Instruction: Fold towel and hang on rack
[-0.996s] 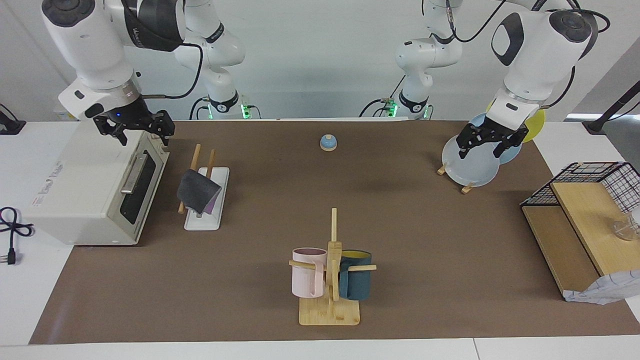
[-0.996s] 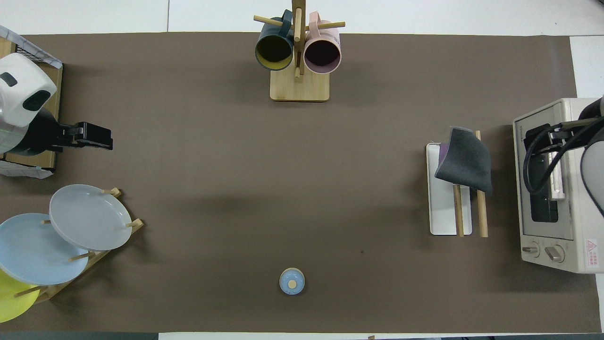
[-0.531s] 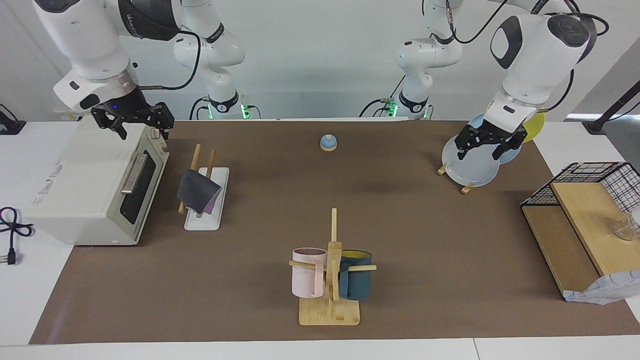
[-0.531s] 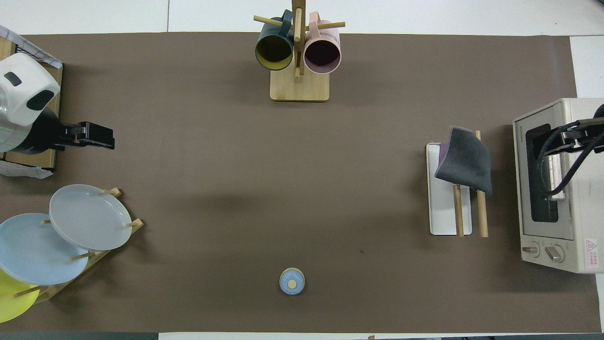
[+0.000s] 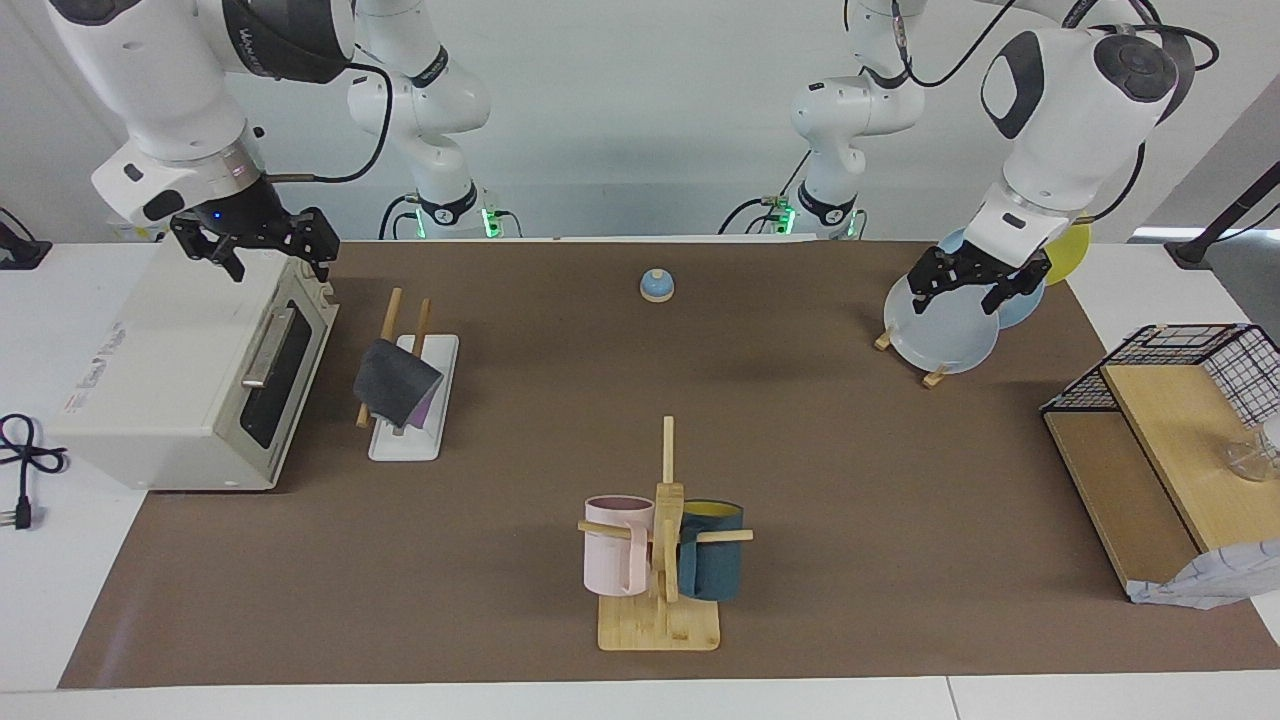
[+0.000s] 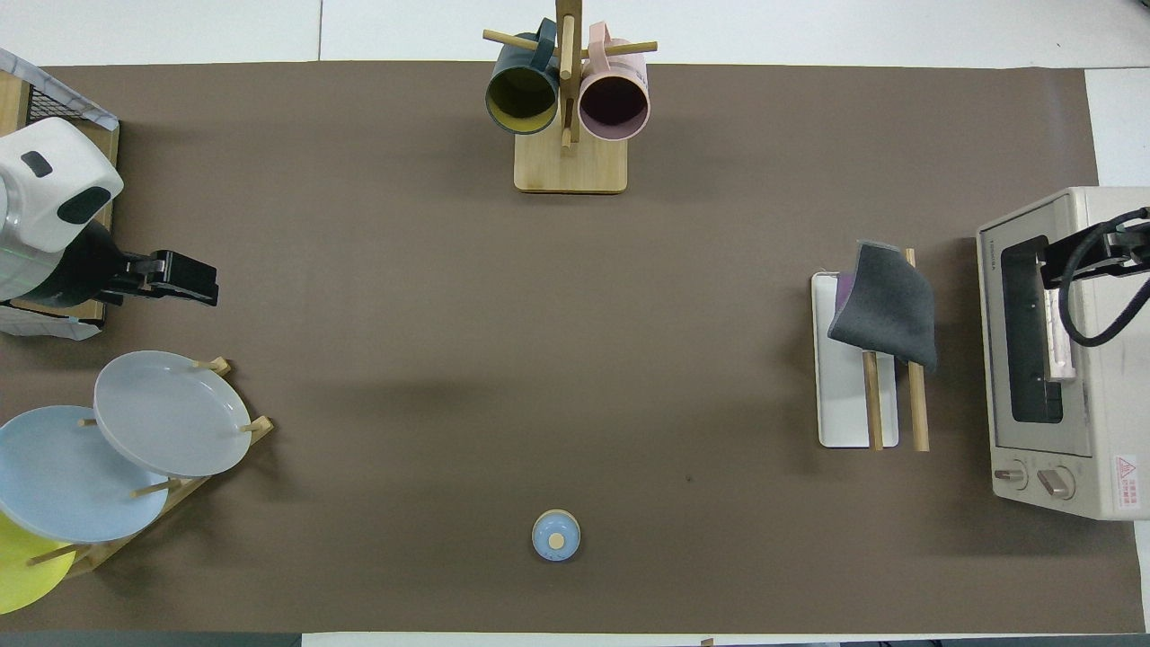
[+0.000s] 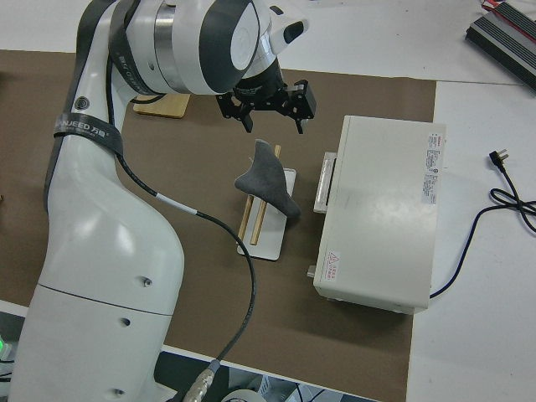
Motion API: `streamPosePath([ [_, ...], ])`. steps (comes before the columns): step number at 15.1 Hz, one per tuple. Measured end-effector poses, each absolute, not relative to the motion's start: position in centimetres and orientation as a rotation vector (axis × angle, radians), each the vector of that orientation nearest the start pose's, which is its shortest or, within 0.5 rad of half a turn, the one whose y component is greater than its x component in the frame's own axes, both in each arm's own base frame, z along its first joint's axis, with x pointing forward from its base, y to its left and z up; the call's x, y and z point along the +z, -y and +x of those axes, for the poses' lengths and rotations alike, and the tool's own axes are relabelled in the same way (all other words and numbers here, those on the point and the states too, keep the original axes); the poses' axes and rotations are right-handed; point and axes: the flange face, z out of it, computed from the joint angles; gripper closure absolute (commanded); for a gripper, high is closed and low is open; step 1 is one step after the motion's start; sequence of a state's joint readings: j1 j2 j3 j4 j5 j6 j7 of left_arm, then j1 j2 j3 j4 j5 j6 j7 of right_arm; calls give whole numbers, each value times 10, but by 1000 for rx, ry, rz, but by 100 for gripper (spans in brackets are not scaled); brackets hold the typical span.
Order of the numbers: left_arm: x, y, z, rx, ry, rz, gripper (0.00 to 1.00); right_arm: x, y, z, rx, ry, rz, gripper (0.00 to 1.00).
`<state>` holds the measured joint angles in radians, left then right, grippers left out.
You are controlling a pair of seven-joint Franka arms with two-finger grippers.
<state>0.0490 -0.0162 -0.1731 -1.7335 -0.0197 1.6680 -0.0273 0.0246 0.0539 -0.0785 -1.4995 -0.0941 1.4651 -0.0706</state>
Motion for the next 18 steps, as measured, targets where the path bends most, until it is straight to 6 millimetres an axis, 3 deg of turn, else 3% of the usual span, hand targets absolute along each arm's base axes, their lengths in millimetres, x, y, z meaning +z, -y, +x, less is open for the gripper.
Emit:
streamPosePath([
  [9, 568, 66, 549, 62, -134, -3151, 0, 616, 53, 560, 166, -22, -3223, 0],
  [18, 569, 65, 549, 58, -133, -3151, 0, 617, 40, 561, 150, 3, -3161, 0],
])
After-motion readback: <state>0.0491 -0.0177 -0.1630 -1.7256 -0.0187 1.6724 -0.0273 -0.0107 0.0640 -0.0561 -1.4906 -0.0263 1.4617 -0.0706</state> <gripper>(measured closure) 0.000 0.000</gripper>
